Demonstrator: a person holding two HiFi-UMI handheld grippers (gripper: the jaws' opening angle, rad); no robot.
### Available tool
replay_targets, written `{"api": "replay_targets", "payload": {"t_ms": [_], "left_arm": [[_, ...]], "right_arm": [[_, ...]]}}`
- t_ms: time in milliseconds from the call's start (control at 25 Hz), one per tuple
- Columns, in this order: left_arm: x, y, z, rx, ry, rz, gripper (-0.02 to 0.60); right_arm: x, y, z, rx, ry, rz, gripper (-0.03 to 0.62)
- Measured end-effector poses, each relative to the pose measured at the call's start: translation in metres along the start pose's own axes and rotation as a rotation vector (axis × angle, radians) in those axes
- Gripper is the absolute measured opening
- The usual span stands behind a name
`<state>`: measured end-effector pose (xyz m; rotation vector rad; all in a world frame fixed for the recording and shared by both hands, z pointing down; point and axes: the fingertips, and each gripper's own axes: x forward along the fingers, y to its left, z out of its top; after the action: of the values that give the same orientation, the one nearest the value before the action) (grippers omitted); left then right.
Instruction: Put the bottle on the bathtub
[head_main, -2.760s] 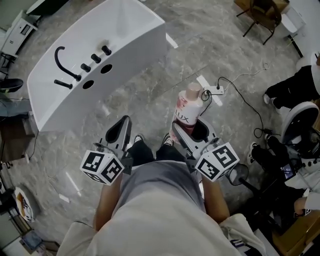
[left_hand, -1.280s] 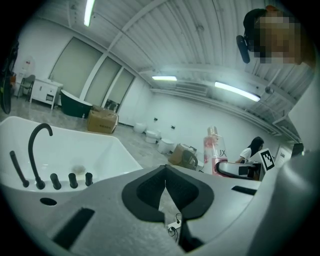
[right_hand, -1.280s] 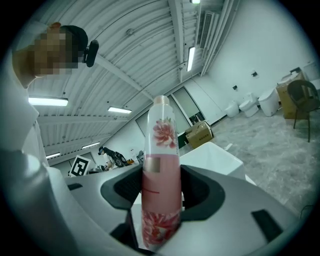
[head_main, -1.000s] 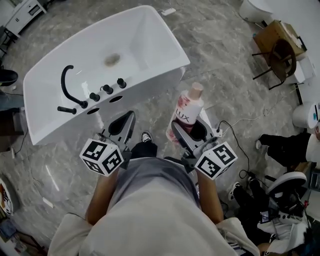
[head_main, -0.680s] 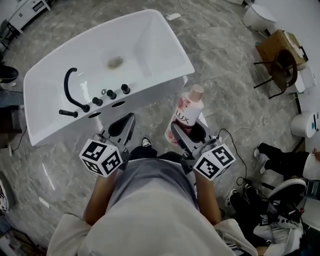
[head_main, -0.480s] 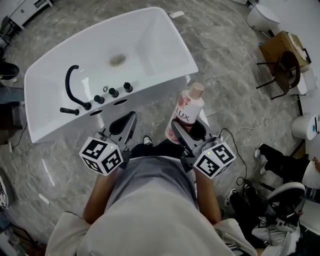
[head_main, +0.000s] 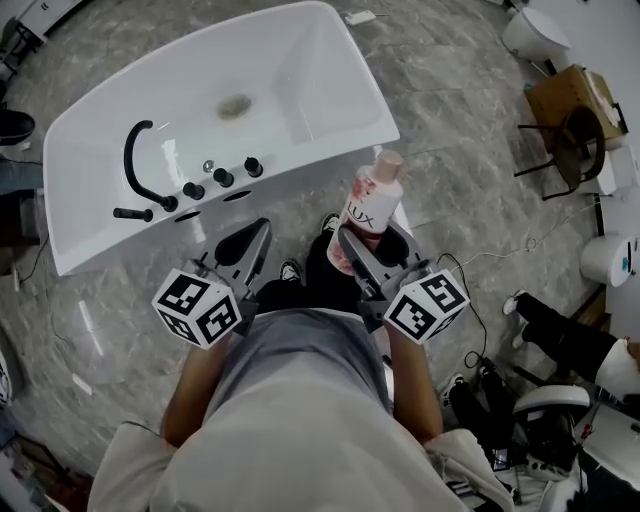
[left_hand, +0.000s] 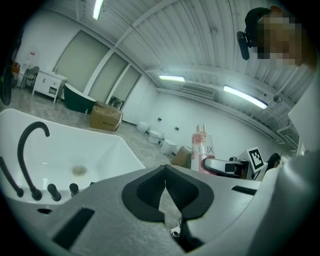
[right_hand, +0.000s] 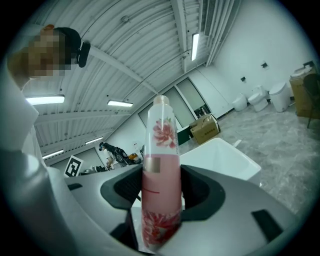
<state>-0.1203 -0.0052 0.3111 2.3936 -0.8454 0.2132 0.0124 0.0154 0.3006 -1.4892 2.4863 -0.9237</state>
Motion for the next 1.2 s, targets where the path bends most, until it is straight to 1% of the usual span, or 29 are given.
{"api": "replay_targets", "payload": {"t_ms": [400, 760, 960, 1200], "left_arm": [[0.03, 0.012, 0.018, -0.022, -0.002, 0.063, 0.008], [0.058, 0.03, 0.019, -0.069, 0.018, 0.1, 0.008], [0.071, 0.035, 0.023, -0.078, 0.02, 0.107, 0.008], [0.086, 0.05, 0.024, -0.106, 0.034, 0.125, 0.008]], "right_arm": [[0.038, -0.034, 0.013, 0.009, 0.061, 0.065, 0.224], [0.073, -0.066, 0.017, -0.012, 0.103, 0.095, 0.224], [0.087, -0.082, 0.019, -0.02, 0.116, 0.098, 0.224], [0.111, -0.105, 0.017, -0.068, 0.123, 0.087, 0.222]]}}
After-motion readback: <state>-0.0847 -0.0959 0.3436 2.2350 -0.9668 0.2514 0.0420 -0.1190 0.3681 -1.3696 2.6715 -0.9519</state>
